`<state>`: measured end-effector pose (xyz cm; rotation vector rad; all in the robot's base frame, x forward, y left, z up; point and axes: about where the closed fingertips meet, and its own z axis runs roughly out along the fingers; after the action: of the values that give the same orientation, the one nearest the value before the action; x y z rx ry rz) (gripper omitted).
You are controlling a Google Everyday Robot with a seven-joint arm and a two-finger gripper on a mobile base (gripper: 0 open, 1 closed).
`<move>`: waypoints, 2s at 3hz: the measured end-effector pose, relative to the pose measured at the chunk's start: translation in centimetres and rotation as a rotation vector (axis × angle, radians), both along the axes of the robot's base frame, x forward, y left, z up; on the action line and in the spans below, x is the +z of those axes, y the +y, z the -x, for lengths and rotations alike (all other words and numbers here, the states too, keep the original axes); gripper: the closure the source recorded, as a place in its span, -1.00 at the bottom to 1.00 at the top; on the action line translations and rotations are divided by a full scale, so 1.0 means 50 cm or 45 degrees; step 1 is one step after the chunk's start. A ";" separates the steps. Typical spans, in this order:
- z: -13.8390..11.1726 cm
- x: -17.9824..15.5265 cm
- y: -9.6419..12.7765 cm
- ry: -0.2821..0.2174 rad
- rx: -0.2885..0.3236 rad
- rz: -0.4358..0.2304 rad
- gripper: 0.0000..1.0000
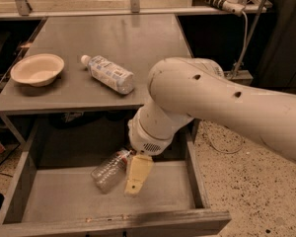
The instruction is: Pick water bottle from top drawer and place on counter
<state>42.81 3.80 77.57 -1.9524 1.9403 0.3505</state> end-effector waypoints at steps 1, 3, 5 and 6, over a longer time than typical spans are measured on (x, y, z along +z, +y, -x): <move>-0.002 -0.005 0.024 -0.039 0.033 0.008 -1.00; -0.048 -0.049 0.124 -0.094 0.179 -0.019 -1.00; -0.057 -0.088 0.164 -0.068 0.227 -0.053 -1.00; -0.056 -0.108 0.169 -0.066 0.250 -0.033 -1.00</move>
Offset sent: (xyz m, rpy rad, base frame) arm 0.0291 0.0703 -0.0263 0.0121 -0.0980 0.1475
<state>45.62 12.27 72.17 -2.1190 1.7086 0.3703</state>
